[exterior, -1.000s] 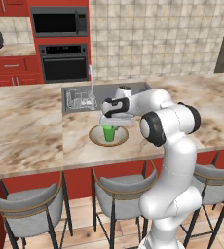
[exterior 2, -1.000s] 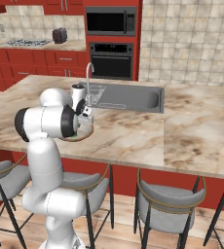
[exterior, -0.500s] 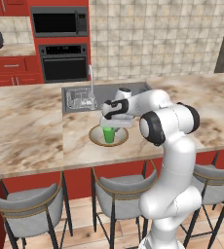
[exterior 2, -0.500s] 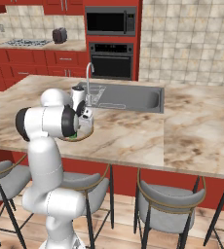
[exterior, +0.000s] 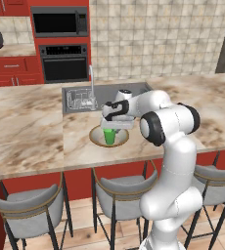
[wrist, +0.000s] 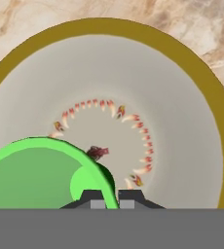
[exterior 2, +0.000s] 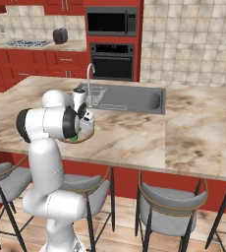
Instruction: Place the cup inside the bowl on the dining table and move the bowl to any counter.
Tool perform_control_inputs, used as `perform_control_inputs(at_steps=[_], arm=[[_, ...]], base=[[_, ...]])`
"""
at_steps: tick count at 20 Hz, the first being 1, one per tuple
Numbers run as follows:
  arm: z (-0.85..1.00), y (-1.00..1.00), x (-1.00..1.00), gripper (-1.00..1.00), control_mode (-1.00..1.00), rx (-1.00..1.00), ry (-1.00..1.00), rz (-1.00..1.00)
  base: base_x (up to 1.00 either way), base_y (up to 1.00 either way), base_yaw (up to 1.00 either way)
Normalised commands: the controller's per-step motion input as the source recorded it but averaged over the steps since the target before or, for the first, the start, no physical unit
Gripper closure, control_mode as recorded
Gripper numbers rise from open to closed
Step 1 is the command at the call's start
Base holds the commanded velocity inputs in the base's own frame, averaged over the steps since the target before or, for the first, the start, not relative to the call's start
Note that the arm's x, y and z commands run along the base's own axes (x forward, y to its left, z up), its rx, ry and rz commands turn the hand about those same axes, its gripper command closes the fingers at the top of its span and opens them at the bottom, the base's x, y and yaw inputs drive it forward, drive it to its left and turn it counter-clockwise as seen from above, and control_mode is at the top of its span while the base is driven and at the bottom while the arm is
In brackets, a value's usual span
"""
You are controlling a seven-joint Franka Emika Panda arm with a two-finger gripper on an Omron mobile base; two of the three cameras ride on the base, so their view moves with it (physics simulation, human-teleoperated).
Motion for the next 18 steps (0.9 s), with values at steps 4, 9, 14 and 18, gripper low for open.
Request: perform_control_inputs(at_steps=[4, 9, 14, 18], arm=[[-0.04, 0.00, 0.00, 1.00, -1.00, 0.00, 0.00, 0.00], [-0.05, 0.00, 0.00, 1.00, -1.00, 0.00, 0.00, 0.00], [-0.05, 0.00, 0.00, 1.00, -1.00, 0.00, 0.00, 0.00], [0.00, 0.00, 0.00, 1.00, -1.00, 0.00, 0.00, 0.00]], base=[[0.00, 0.00, 0.00], [0.00, 0.00, 0.00], [0.00, 0.00, 0.00], [0.00, 0.00, 0.00]])
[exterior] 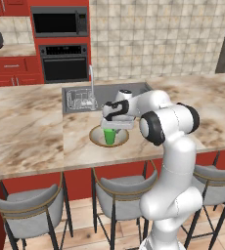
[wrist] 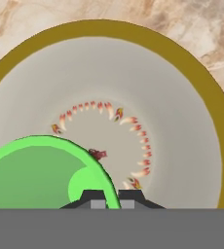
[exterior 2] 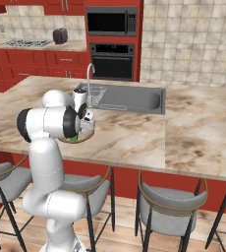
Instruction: Place the cup inside the bowl on the dining table and move the bowl to any counter.
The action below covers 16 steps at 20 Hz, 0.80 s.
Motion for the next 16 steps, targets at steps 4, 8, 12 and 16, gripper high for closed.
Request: perform_control_inputs(at_steps=[4, 8, 12, 16], arm=[[0.00, 0.00, 0.00, -1.00, -1.00, 0.00, 0.00, 0.00], [0.00, 0.00, 0.00, -1.00, -1.00, 0.00, 0.00, 0.00], [0.00, 0.00, 0.00, -1.00, -1.00, 0.00, 0.00, 0.00], [-0.01, 0.00, 0.00, -1.00, -1.00, 0.00, -0.01, 0.00]], base=[[0.00, 0.00, 0.00], [0.00, 0.00, 0.00], [0.00, 0.00, 0.00], [0.00, 0.00, 0.00]])
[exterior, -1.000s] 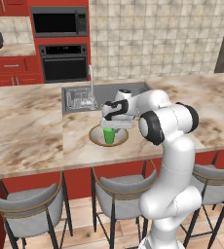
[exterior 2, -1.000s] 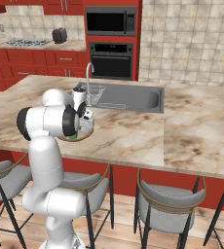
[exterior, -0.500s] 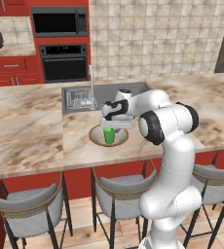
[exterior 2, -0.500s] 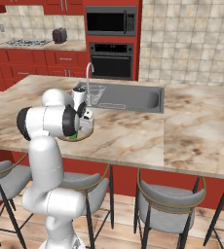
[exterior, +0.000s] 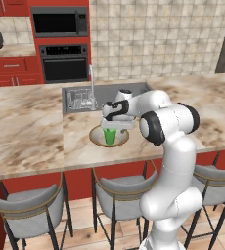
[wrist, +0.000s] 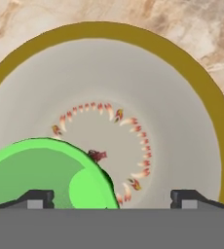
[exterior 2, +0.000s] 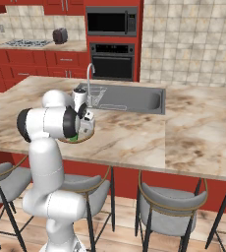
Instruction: Place the cup inside the bowl on the dining table and move the bowl to any counter.
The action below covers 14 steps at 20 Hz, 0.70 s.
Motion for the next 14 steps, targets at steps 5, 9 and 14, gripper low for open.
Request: perform_control_inputs(at_steps=[5, 9, 14], arm=[[0.02, 0.00, -0.05, -1.00, -1.00, 0.01, -0.09, 0.00], [0.15, 0.00, -0.20, -1.00, -1.00, 0.03, -0.12, 0.01], [0.25, 0.00, -0.28, -1.00, -1.00, 0.01, -0.08, 0.01]], base=[[0.00, 0.00, 0.00], [0.00, 0.00, 0.00], [0.00, 0.00, 0.00]])
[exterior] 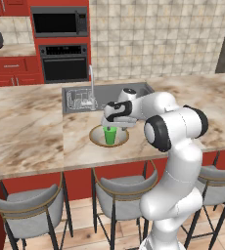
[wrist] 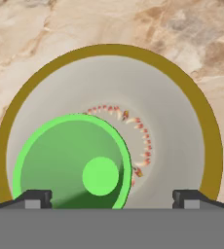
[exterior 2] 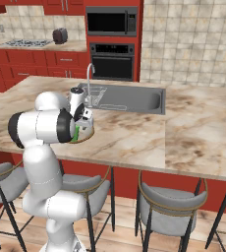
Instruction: Place the cup inside the bowl on the dining table and move the bowl to any counter.
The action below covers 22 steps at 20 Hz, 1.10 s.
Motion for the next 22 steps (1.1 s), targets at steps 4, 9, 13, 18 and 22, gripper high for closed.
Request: perform_control_inputs(at_steps=[4, 9, 13, 18, 22], arm=[[0.31, 0.00, -0.34, -1.00, -1.00, 0.01, -0.10, 0.00], [0.26, -0.05, -0.22, -1.00, -1.00, 0.01, -0.08, 0.00], [0.28, -0.19, -0.15, -1.00, -1.00, 0.00, -0.05, 0.01], [0.24, -0.36, -0.09, -1.00, -1.00, 0.00, 0.00, 0.00], [0.08, -0.44, 0.00, -1.00, -1.00, 0.00, 0.00, 0.00]], base=[[0.00, 0.00, 0.00], [0.00, 0.00, 0.00], [0.00, 0.00, 0.00], [0.00, 0.00, 0.00], [0.00, 0.00, 0.00]])
